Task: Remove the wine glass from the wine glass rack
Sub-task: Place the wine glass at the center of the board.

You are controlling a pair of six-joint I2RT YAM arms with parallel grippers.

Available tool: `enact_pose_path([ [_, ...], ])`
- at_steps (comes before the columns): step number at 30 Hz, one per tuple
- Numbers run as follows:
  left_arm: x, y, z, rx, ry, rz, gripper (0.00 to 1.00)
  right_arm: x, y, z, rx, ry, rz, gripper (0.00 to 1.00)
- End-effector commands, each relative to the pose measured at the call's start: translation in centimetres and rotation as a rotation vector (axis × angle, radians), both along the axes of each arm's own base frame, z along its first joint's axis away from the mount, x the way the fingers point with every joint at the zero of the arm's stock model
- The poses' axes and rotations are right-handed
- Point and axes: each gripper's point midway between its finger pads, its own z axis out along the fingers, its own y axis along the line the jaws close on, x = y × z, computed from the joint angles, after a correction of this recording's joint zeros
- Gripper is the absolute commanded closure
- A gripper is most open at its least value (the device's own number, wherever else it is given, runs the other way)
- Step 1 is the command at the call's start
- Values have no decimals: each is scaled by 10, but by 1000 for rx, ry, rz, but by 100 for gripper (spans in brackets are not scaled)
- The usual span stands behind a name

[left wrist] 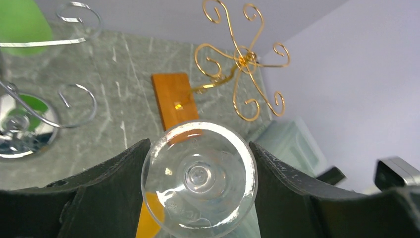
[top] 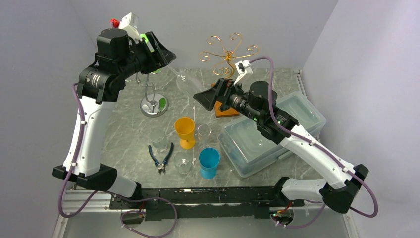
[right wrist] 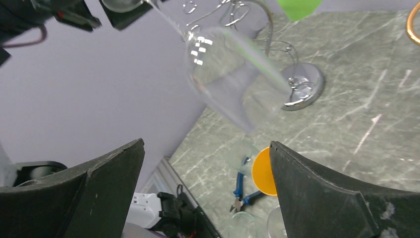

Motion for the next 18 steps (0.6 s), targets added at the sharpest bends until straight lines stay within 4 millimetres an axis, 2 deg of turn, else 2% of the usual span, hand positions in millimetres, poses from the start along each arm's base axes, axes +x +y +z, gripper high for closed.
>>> enact_pose_path([
  [1,-22,-14,25,-167,-17,-83,71,-11,7,38,192,-55,121,0],
  [5,-28,-11,26,-235,-4,-91,71,-11,1,33,241,-36,130,0],
  [11,-32,-6,28,-327,15,-114,71,-14,-14,36,309,-38,114,0],
  [18,-35,-6,23,-407,38,-134,72,-19,-14,36,357,-16,149,1],
])
